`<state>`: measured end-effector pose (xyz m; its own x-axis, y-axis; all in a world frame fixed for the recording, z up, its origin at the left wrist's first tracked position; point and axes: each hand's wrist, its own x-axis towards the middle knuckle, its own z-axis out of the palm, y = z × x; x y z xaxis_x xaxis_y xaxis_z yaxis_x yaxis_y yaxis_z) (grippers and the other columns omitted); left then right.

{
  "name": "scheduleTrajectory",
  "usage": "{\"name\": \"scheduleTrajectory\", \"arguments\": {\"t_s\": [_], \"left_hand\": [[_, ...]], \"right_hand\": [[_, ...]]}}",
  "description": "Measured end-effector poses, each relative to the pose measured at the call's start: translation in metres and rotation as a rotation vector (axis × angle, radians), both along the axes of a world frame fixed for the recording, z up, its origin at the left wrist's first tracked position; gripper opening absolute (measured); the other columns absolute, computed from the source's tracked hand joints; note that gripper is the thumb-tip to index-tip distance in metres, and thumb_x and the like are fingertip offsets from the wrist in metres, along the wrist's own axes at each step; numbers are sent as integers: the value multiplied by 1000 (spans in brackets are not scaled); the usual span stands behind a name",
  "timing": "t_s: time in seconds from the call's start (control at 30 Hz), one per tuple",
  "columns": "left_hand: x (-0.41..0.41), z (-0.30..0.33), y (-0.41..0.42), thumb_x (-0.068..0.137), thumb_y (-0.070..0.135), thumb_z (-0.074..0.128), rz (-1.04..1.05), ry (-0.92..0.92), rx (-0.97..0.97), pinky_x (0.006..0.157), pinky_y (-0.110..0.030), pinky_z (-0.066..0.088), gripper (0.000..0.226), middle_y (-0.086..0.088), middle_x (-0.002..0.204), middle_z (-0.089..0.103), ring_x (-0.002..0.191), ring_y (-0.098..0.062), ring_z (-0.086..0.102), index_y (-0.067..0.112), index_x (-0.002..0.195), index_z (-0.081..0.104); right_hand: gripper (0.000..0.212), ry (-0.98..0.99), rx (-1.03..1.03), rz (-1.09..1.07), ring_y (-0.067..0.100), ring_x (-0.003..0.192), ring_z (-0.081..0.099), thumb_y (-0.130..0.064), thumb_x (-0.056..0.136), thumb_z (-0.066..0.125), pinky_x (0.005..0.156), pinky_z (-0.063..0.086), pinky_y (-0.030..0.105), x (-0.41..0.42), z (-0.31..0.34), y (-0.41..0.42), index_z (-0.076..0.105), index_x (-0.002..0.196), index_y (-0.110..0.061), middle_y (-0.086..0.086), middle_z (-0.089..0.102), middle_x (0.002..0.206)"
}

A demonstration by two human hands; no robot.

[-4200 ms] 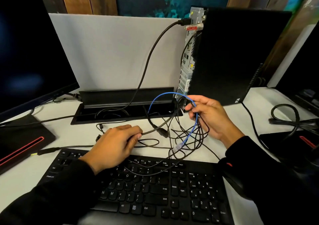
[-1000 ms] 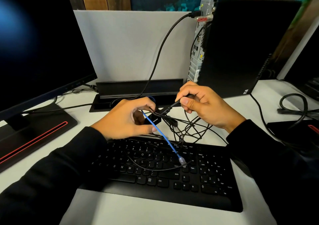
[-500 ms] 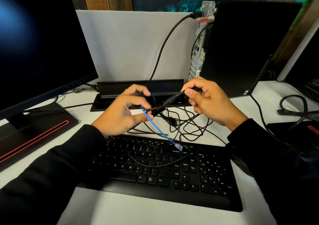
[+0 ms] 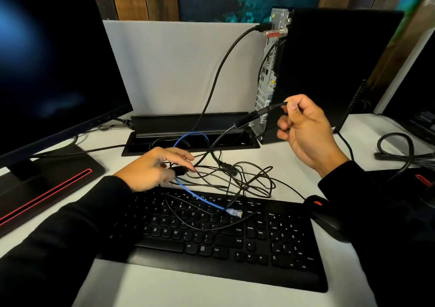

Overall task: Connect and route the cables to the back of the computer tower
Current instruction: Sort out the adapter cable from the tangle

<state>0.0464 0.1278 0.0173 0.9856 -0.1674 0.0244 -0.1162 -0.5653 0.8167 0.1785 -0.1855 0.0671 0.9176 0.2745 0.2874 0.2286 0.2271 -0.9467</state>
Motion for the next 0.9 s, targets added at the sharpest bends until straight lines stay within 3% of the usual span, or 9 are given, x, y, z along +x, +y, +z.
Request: {"name": "scheduleTrajectory", "arguments": {"t_s": [0.07, 0.17, 0.27, 0.43, 0.6, 0.67, 0.77, 0.83, 0.9], "left_hand": [[0, 5, -4, 75, 21, 55, 3, 5, -173, 105, -36, 38, 30, 2, 126, 70, 125, -15, 59, 21, 84, 84], [4, 6, -7, 82, 55, 72, 143, -62, -327, 100, -42, 46, 53, -10, 109, 76, 111, -23, 67, 4, 66, 72], [6, 2, -4, 91, 13, 75, 229, -144, -242, 93, -52, 53, 34, -12, 98, 76, 94, -23, 73, 8, 60, 61], [1, -4, 7, 81, -12, 74, 187, 30, -62, 74, -25, 54, 23, -3, 82, 77, 88, -13, 73, 0, 71, 58], [2, 12, -7, 78, 26, 86, 198, -43, 254, 93, -34, 50, 26, 19, 102, 74, 99, -7, 69, 35, 99, 73], [0, 22, -17, 76, 42, 86, 257, -71, 167, 98, -37, 51, 35, 21, 106, 73, 104, -9, 68, 41, 108, 72], [-3, 42, -27, 75, 60, 79, 317, -221, 181, 96, -26, 52, 50, 26, 117, 69, 94, 10, 64, 43, 121, 68], [-5, 53, -35, 77, 62, 77, 182, -226, 16, 99, -24, 50, 66, 19, 128, 66, 94, 6, 62, 45, 138, 56], [-4, 58, -45, 73, 63, 79, 16, -173, -614, 90, -31, 52, 81, -2, 137, 64, 103, -14, 63, 42, 144, 48]], "right_hand": [[26, 25, 57, -16, 11, 67, 44, -14, 111, 38, 57, 37, 25, 2, 1, -1, 57, 93, -19, -2, 47, 92], [27, 55, 101, -58, 11, 67, 44, -14, 111, 37, 59, 37, 26, 5, 0, -5, 56, 94, -20, -2, 47, 89], [27, 83, 154, -92, 12, 67, 44, -16, 111, 36, 61, 38, 26, 9, -1, -12, 56, 94, -20, -2, 47, 93], [26, 170, 320, -144, 15, 67, 44, -18, 111, 37, 60, 37, 29, 18, 1, -29, 56, 94, -22, -2, 48, 94], [28, 35, 182, -96, 12, 63, 45, -18, 111, 35, 61, 38, 27, 16, 2, -23, 55, 92, -20, -2, 48, 86], [29, -9, 168, -52, 12, 63, 44, -17, 111, 35, 60, 38, 26, 14, 6, -18, 55, 90, -21, -2, 48, 85], [26, -22, 146, -87, 12, 60, 40, -19, 112, 35, 58, 35, 25, 12, 10, -16, 52, 92, -18, -3, 46, 80], [27, -50, 81, -150, 12, 56, 36, -21, 112, 35, 55, 33, 26, 12, 9, -16, 51, 92, -18, -3, 42, 72], [26, -90, -13, -175, 12, 52, 35, -21, 112, 36, 52, 32, 25, 12, 7, -16, 53, 92, -18, -3, 38, 66]]}}
